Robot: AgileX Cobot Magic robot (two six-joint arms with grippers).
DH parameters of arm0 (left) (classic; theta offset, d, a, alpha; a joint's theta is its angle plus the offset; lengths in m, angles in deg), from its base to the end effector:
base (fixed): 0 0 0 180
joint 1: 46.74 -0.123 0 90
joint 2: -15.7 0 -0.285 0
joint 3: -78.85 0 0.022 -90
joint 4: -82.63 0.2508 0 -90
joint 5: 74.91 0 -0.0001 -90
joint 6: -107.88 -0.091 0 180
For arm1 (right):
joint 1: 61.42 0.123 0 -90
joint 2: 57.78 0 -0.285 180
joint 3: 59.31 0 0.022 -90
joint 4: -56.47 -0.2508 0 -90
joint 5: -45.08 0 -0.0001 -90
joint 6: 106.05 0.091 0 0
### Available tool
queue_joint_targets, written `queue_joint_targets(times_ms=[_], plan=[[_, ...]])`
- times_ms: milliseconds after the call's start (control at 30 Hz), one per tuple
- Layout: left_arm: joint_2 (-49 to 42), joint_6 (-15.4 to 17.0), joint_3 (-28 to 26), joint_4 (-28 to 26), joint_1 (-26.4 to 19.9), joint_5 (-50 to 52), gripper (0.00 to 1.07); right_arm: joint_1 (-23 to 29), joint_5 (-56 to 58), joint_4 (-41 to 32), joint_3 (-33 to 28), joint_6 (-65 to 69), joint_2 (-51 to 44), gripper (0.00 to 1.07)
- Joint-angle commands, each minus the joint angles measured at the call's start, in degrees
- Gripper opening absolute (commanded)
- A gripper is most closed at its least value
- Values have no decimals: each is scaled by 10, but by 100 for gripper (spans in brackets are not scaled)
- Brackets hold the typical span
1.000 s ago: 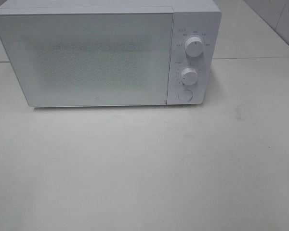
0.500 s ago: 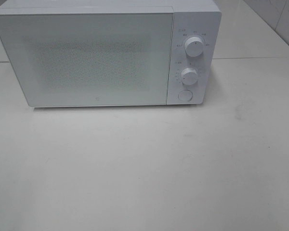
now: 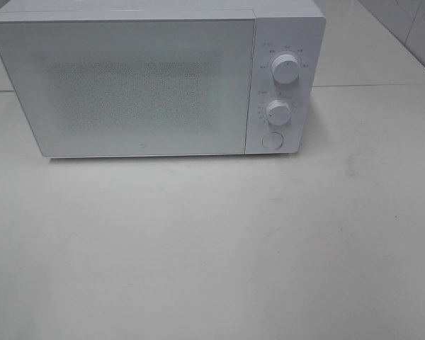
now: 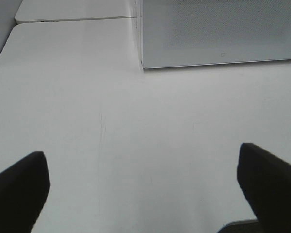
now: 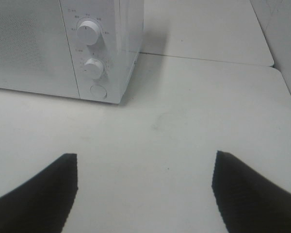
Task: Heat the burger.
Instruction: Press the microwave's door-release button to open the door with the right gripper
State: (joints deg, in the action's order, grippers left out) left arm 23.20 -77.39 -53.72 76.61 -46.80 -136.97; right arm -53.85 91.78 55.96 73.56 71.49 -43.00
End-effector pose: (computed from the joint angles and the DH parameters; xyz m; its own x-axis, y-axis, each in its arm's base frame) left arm -0.0091 -0.0084 0.2813 -0.4479 0.0419 -0.8931 0.1008 0.9949 -0.0038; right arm 0.0213 0.0034 0.3041 -0.3110 -0.0785 -0.9472 -0.1494 0.9882 -0.0328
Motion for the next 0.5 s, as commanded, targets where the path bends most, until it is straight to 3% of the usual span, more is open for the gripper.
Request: queue_joint_targets(times_ms=[33, 500], plan=[[-11, 3, 1, 1, 1, 7, 98, -2, -81, 1, 5, -3, 48, 75], [-11, 3, 1, 1, 1, 7, 98, -2, -245, 1, 5, -3, 223, 75]])
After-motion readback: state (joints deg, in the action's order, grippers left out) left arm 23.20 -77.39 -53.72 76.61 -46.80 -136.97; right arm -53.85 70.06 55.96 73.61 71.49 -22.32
